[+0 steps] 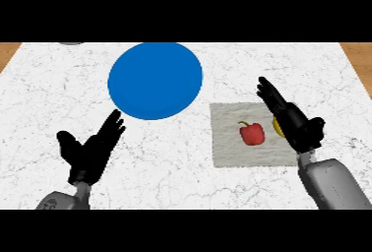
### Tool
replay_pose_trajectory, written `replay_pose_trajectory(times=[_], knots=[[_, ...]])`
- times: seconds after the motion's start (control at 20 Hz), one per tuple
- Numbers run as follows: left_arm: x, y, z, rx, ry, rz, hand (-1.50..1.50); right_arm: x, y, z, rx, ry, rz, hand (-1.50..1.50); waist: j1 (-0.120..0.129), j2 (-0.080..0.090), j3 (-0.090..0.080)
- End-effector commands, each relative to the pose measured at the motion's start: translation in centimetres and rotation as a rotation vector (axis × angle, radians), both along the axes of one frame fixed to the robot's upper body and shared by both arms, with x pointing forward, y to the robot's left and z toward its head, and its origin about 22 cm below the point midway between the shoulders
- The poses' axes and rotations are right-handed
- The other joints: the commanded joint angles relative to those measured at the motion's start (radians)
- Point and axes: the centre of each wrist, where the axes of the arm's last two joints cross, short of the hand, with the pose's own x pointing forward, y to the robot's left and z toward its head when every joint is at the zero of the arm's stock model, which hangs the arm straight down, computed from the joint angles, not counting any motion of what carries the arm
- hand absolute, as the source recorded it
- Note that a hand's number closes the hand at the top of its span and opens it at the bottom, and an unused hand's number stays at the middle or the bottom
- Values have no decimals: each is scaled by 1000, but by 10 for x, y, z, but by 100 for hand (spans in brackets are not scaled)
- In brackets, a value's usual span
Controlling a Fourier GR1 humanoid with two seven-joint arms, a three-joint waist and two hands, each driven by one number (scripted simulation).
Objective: Pick the bell pepper from the placemat and place it in the plate
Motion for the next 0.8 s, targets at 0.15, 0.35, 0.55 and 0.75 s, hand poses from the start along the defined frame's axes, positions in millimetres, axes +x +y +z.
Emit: replay_pose_trajectory(times=[0.15,0.35,0.55,0.75], knots=[[39,24,66,187,-329,-16,0,0,100,40,44,-236,420,150,33,-11,17],[42,31,79,243,-391,-16,0,23,48,70,-617,-457,238,150,0,-58,-2],[51,40,109,269,-474,-6,0,-41,137,-25,-310,-402,154,-150,-2,-8,18],[51,54,109,276,-491,-14,0,-42,143,-49,-64,-463,72,-150,7,1,19]])
